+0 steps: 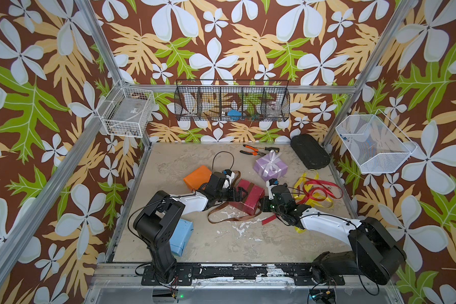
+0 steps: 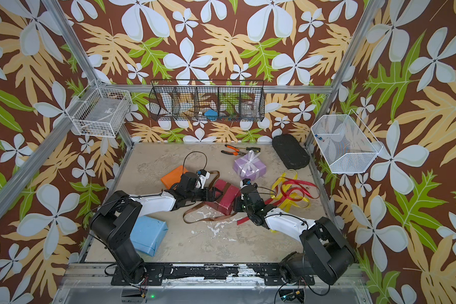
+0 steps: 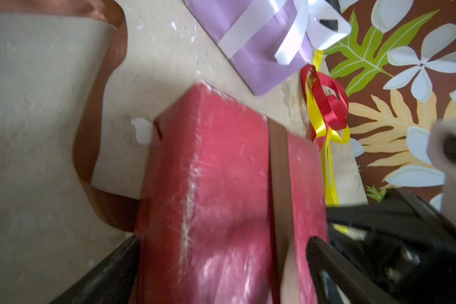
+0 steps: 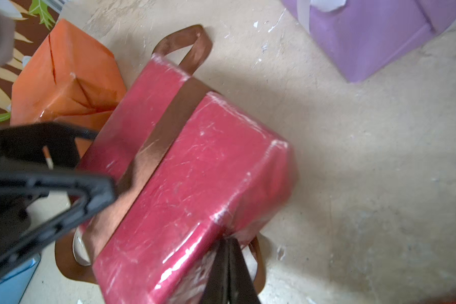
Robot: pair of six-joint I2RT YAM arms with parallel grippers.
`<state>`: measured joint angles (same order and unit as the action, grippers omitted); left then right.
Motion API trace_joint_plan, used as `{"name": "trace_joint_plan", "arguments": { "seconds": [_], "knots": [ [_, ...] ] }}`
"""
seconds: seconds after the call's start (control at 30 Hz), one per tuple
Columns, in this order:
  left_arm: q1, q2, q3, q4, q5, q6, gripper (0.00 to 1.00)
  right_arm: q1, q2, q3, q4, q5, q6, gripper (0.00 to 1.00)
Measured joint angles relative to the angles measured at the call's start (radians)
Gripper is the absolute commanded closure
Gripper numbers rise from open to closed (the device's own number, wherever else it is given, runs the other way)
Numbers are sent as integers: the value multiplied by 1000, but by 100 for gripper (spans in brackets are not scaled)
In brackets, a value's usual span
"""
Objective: Untie the ribbon bows on the gift boxes
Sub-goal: Adjust the gift box at the center of the board, then pull the ribbon from the gift box.
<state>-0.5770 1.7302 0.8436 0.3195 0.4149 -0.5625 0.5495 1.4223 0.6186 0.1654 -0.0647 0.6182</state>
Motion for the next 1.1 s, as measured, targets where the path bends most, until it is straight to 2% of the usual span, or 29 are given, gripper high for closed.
{"name": "trace_joint_plan", "arguments": {
  "seconds": [0.17, 0.27, 0.53, 0.6, 0.83, 0.93, 1.1],
  "knots": [
    [-10, -71, -100, 64, 36, -67, 0, -55, 84, 77, -4, -40, -39, 98],
    [-13, -94, -125, 80, 46, -87, 0, -71, 98, 124, -38, -51, -66, 92],
    [-12, -121, -73, 23, -54, -27, 0, -72, -24, 187, -184, -35, -133, 58],
    [-12, -122, -63, -2, -94, -7, 0, -71, -44, 206, -217, -36, -151, 53],
    [-12, -120, -65, -33, -179, 22, 1, -40, 0, 283, -323, -139, -200, 53],
    [-12, -106, -65, -32, -192, 24, 10, -26, 40, 309, -346, -198, -211, 57],
    [-12, -69, -71, -17, -198, 36, 24, -28, 103, 334, -352, -228, -220, 60]
  ]
}}
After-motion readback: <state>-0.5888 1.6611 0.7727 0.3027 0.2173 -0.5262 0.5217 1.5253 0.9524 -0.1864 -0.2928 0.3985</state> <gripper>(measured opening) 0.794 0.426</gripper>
